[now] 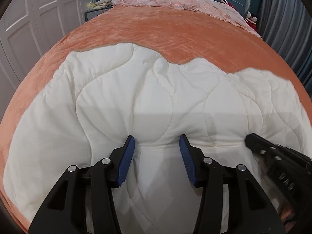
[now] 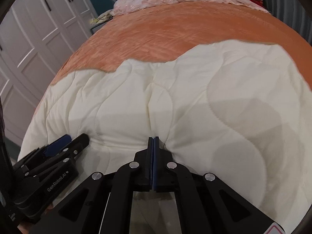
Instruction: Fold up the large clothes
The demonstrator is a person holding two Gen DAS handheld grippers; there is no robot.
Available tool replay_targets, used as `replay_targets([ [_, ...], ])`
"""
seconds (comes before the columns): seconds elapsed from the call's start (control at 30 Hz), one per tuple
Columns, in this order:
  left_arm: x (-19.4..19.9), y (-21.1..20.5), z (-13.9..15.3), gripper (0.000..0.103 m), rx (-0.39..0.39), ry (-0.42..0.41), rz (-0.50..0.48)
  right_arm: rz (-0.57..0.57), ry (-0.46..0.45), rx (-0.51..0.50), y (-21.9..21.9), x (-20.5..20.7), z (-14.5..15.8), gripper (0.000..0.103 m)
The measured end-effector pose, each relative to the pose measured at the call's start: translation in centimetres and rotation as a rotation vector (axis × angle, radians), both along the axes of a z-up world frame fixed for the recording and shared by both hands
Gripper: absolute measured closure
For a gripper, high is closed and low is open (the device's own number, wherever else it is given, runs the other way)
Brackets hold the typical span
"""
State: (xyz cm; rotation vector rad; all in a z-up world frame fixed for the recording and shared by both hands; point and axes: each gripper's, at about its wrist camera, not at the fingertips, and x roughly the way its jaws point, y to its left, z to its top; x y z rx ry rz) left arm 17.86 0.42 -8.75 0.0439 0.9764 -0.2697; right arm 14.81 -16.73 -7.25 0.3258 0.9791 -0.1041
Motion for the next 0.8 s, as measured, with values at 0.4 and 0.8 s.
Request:
replay_targets([
  [0.4, -8.6, 17.2, 3.7, 0.035, -0.258, 0.084, 0.359, 0.154, 0.018, 0.037, 5.7, -6.5, 1.8, 0.103],
  [0.8, -4.9, 17.6, -1.2, 0.035, -0.54, 0.23, 0.394, 0.167, 0.026, 0.012, 6.2, -7.2, -0.1, 0.103],
])
